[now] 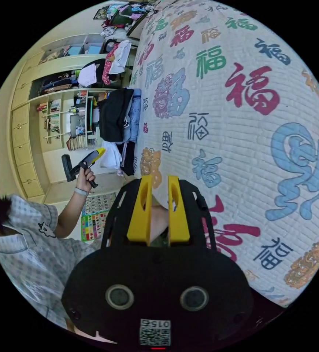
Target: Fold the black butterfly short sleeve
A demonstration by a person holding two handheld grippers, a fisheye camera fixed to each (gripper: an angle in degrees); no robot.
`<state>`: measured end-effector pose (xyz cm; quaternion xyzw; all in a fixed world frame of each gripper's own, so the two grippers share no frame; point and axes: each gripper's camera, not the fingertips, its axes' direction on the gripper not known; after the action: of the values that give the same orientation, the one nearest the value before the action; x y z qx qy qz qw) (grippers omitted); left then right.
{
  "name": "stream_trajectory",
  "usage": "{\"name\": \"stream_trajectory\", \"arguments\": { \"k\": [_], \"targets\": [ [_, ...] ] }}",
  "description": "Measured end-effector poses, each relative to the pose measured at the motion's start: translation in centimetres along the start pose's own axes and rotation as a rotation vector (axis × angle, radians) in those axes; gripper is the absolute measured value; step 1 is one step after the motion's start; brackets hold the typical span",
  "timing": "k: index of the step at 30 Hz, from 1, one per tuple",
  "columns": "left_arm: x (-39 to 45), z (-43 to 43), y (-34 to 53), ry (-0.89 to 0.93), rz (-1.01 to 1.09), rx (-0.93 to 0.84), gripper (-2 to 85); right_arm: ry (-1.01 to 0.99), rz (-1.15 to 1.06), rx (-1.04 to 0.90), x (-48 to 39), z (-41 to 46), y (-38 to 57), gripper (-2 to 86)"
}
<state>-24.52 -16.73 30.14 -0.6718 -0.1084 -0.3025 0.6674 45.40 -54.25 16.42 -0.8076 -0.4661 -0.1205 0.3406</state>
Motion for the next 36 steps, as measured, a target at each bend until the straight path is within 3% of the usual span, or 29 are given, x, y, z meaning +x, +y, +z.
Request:
{"name": "stream_trajectory", "arguments": {
  "k": [8, 18, 27, 36],
  "targets": [
    [-10.2, 1.9, 1.8, 0.042, -0.055, 0.123, 11.7, -0.008, -0.031, -0.056, -1.1, 8.8, -5.1, 7.2],
    [-18.2, 2.0, 11.2, 0.039, -0.043, 0.286, 2.4, -0.040, -0.171, 0.047, 3.8, 11.9, -7.7, 5.7],
    [-21.0, 1.2, 16.7, -0.117, 0.191, 0.435, -0.4, -0.137, -0.425, 0.194, 7.2, 16.0, -8.6, 3.1],
    [-24.8, -5.4, 20.0, 0.211, 0.388, 0.721, -0.7, -0.066, -0.529, 0.212, 4.9, 21.7, -2.3, 7.1]
  ]
}}
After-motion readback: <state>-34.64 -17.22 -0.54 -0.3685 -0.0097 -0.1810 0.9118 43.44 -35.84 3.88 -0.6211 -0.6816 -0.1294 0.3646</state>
